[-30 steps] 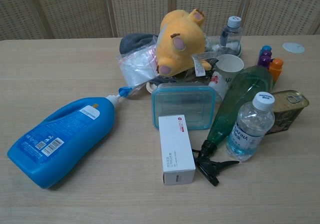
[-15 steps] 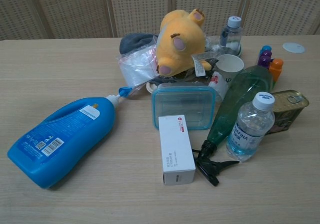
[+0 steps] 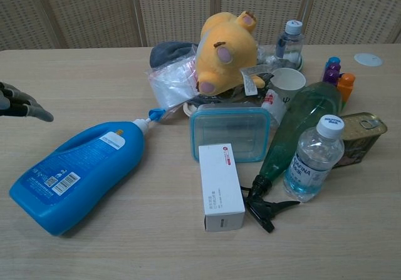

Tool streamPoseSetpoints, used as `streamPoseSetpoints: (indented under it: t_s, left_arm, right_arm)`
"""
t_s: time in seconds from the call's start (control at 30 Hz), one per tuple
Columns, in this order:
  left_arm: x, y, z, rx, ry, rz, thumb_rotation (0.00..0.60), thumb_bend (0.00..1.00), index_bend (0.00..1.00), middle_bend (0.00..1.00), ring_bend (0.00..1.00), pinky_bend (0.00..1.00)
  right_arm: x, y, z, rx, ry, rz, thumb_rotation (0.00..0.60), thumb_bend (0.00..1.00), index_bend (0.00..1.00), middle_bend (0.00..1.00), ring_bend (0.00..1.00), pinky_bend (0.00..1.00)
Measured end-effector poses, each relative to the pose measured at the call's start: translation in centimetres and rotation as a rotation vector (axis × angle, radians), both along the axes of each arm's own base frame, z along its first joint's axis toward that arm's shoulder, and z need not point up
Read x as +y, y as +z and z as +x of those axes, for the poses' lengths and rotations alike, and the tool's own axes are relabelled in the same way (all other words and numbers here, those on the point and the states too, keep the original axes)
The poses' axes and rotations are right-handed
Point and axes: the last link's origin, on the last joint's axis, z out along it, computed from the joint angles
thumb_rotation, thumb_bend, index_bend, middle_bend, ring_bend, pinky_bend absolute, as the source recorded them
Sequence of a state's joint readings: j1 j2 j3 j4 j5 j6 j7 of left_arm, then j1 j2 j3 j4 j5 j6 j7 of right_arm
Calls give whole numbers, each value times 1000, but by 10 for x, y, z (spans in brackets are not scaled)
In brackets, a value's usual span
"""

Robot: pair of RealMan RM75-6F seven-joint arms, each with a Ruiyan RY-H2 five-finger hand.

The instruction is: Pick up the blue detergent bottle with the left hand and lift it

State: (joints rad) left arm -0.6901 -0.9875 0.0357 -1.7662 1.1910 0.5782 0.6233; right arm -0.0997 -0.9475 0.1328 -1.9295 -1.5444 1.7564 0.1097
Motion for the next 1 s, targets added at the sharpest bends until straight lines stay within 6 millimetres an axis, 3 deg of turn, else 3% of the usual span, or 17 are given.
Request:
streamPoseSetpoints:
  t_s: [0.27,0.57,1.0]
  left_arm:
    - [-12,-13,-10,84,4,-60,600,0,0,248,0,0]
    - [-23,-26,-15,122,7,-111,600,0,0,273,0,0]
    - [-48,-31,8,84,12,-204,600,0,12,317,0,0]
  right_arm:
    - [1,3,-1,-11,-5,-10,508,0,0,0,0,0]
    - [2,2,1,-12,-1,-7,510,0,0,0,0,0]
    - [4,6,2,-27,3,-18,508,0,0,0,0,0]
